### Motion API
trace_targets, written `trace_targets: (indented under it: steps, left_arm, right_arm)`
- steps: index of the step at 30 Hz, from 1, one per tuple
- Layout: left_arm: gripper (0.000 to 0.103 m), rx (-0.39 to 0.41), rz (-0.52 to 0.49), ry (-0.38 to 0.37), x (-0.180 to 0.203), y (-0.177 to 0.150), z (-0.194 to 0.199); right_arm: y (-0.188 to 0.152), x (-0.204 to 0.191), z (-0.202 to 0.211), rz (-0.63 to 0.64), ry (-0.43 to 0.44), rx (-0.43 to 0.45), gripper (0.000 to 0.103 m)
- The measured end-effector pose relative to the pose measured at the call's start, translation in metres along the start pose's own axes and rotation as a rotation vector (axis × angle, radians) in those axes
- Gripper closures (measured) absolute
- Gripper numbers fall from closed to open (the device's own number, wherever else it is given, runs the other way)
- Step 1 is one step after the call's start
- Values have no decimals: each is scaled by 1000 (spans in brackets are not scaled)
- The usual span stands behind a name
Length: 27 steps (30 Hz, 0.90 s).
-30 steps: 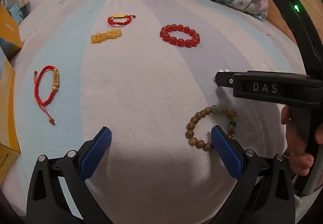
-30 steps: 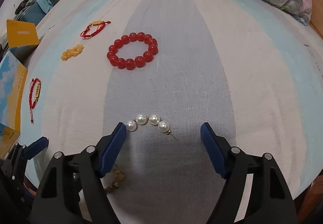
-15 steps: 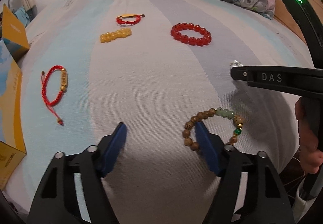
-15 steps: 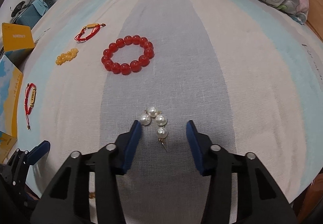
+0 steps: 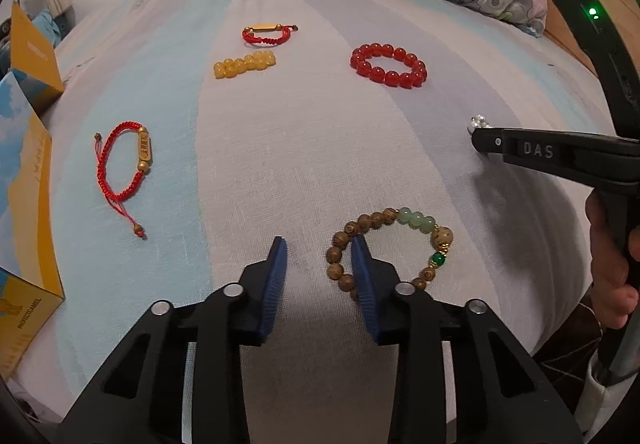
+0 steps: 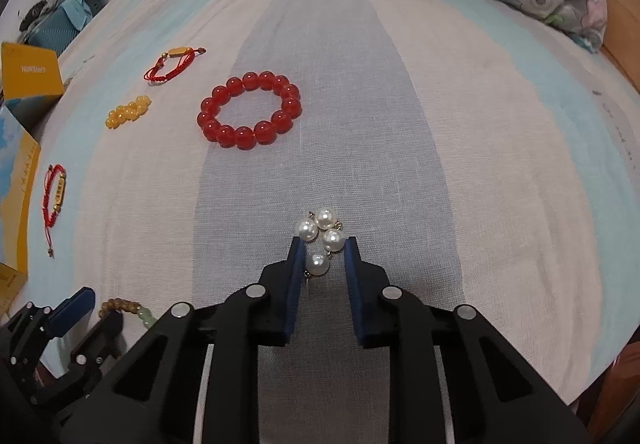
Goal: Organize jewelry
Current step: 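Grasp the brown wooden bracelet with the left tool while the right tool grasps the pearl earrings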
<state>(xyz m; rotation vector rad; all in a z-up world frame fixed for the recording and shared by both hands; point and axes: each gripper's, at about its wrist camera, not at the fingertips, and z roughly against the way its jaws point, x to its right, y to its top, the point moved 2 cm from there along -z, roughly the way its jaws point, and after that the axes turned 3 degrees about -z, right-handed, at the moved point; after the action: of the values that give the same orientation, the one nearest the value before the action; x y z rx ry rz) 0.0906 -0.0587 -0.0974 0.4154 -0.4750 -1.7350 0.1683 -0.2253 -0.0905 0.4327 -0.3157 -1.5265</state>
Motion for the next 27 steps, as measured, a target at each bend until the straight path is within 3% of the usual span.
trace_targets:
  steps: [4, 27]
  left_arm:
    - [86, -4, -9, -9, 0, -1, 2]
    - [91, 29, 25, -37, -8, 10, 27]
  right_arm:
    - [0, -2, 0, 7, -7, 6, 89]
    - [4, -1, 16, -12, 27, 45, 92]
